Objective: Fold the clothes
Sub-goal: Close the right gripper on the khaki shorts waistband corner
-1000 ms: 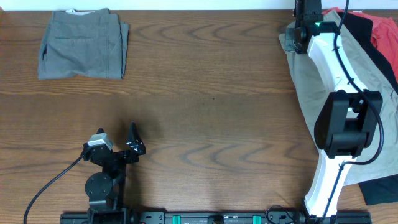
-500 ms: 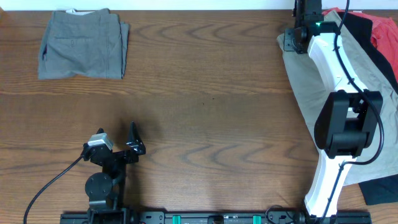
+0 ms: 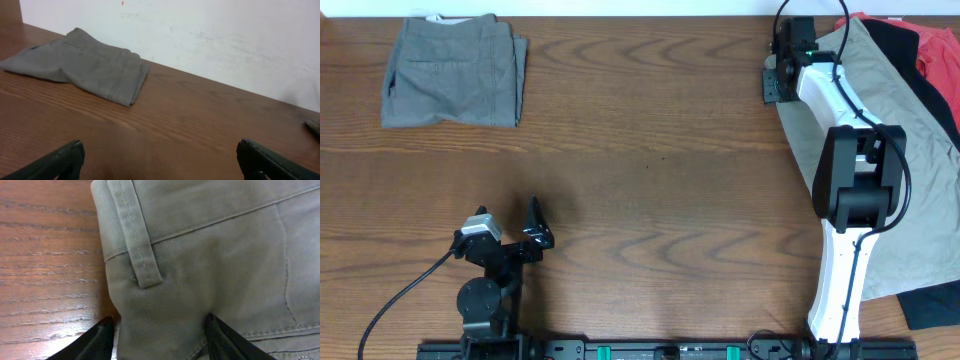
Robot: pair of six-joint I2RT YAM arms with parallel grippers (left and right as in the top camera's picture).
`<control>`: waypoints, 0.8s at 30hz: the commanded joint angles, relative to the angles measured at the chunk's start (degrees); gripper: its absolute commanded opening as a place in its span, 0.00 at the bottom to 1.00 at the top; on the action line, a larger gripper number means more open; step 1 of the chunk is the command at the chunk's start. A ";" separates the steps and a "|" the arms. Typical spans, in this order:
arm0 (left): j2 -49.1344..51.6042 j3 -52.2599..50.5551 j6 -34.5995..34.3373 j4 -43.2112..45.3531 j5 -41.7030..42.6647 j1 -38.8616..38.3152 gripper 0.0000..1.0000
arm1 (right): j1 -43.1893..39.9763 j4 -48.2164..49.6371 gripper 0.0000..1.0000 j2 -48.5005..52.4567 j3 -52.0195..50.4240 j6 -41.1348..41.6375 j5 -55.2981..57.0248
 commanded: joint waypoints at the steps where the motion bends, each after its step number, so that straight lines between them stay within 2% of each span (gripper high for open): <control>1: -0.13 -0.87 0.13 -2.08 0.17 -0.11 0.98 | 0.15 0.48 0.53 0.46 0.63 -1.07 -0.20; 4: -0.13 -0.87 0.13 -2.08 0.17 -0.11 0.98 | 0.07 0.96 0.40 0.81 0.63 -1.03 0.50; 8: -0.13 -0.87 0.13 -2.08 0.17 -0.11 0.98 | -0.24 1.14 0.12 1.01 0.63 -1.03 2.45; 11: -0.13 -0.87 0.13 -2.08 0.17 -0.11 0.98 | -0.28 1.25 0.01 0.98 0.66 -1.01 2.80; 24: -0.13 -0.87 0.13 -2.08 0.15 -0.11 0.98 | 0.39 2.08 0.01 -2.34 0.76 4.35 2.12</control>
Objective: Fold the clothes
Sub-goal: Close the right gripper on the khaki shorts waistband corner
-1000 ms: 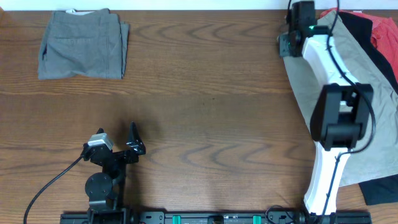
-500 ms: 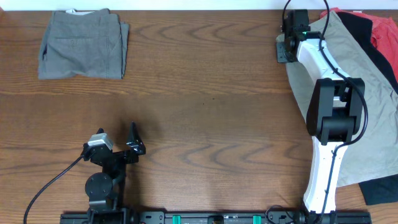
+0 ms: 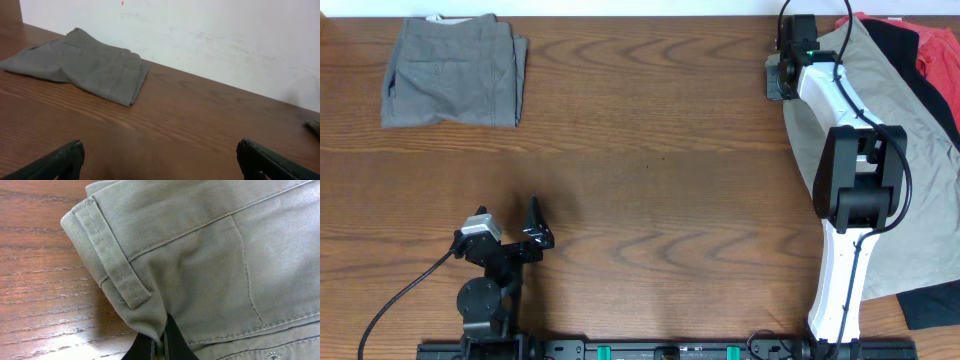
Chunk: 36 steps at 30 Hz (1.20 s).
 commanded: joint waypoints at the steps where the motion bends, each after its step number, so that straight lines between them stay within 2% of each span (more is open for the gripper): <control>1: -0.13 -0.87 0.13 -2.08 0.17 -0.11 0.98 | 0.59 0.37 0.01 -2.51 0.74 2.23 -1.09; 4: -0.13 -0.87 0.13 -2.08 0.17 -0.11 0.98 | 0.96 0.13 0.01 -2.58 0.74 1.05 -2.67; 5: -0.13 -0.87 0.13 -2.08 0.17 -0.11 0.98 | 1.05 -0.02 0.08 -2.43 0.70 -0.04 -3.93; 7: -0.13 -0.87 0.13 -2.08 0.17 -0.11 0.98 | 1.09 -0.50 0.32 -2.12 0.68 -1.01 -5.46; 10: -0.13 -0.87 0.13 -2.08 0.17 -0.11 0.98 | 1.07 -0.94 0.38 -1.70 0.57 -1.01 -5.44; 22: -0.13 -0.87 0.13 -2.08 0.17 -0.11 0.98 | 1.03 -0.02 0.39 2.36 0.55 -2.73 -4.74; 28: -0.13 -0.87 0.13 -2.08 0.17 -0.11 0.98 | 0.70 0.46 0.27 2.91 0.55 -2.73 0.42; 30: -0.13 -0.87 0.13 -2.08 0.17 -0.11 0.98 | 0.31 0.37 0.26 2.91 0.55 -2.97 0.39; 33: -0.13 -0.87 0.13 -2.08 0.17 -0.11 0.98 | -0.26 0.00 0.30 2.99 0.55 -3.17 -0.26; 36: -0.13 -0.87 0.13 -2.08 0.15 -0.11 0.98 | -0.44 -0.52 0.41 3.10 0.55 -4.26 -3.32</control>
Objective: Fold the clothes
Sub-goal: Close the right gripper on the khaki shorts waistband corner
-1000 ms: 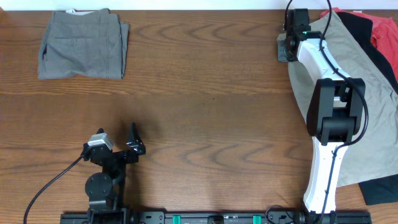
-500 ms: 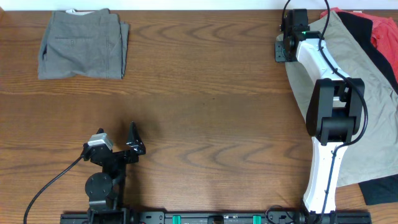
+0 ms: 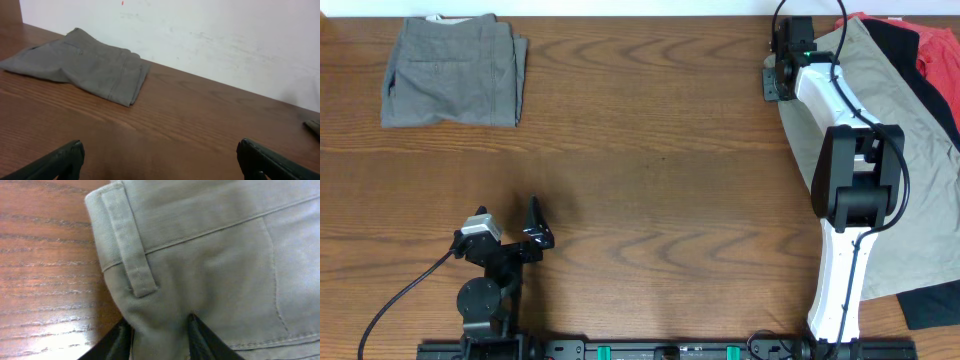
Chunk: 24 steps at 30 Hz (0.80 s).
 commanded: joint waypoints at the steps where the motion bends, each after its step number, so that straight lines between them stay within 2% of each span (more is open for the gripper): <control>1: -0.13 -0.87 0.13 -2.08 0.17 -0.11 0.98 | -0.66 -0.66 0.43 2.56 0.57 -1.25 -3.32; 11: -0.13 -0.87 0.13 -2.08 0.17 -0.11 0.98 | -0.48 -0.72 0.43 4.87 0.57 -1.22 -2.12; 17: -0.13 -0.87 0.13 -2.08 0.17 -0.11 0.98 | -0.79 -0.48 0.23 5.51 0.57 -1.20 0.52; 20: -0.11 -0.87 0.13 -2.08 0.17 -0.11 0.98 | -1.05 -0.42 0.03 5.51 0.57 -1.22 0.83; 24: -0.11 -0.87 0.13 -2.08 0.17 -0.11 0.98 | -1.09 -0.44 0.01 5.35 0.70 -0.96 0.83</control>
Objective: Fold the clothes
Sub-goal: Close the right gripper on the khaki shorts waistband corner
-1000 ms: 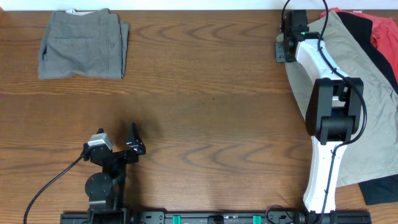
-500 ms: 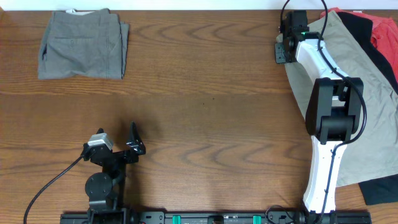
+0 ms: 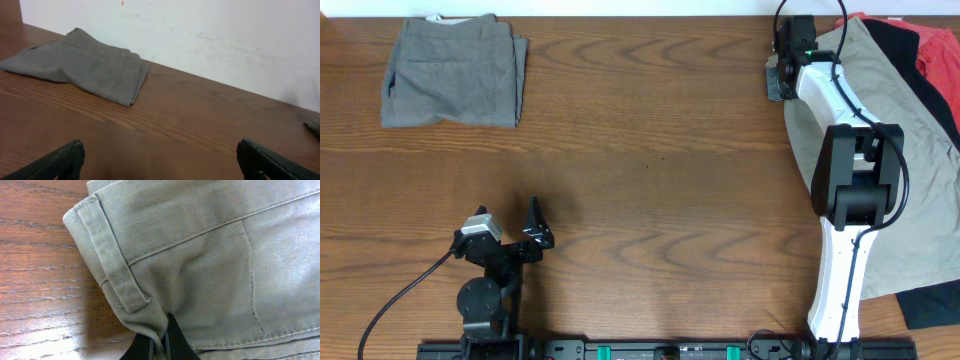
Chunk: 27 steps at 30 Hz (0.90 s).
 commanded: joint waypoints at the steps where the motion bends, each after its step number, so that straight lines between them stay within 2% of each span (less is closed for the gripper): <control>1: -0.11 -0.87 0.13 -2.08 0.17 -0.11 0.98 | -0.63 -0.22 0.01 3.93 -0.66 0.28 -1.88; 5: -0.11 -0.87 0.13 -2.08 0.17 -0.11 0.98 | -0.66 -0.22 0.01 1.90 -0.63 4.24 0.42; 15: -0.11 -0.87 0.13 -2.08 0.17 -0.11 0.98 | -0.07 -0.74 0.01 -6.16 -0.63 5.81 -0.26; 27: -0.11 -0.87 0.13 -2.08 0.17 -0.11 0.98 | 3.23 -2.01 0.01 -7.50 -0.63 5.81 0.55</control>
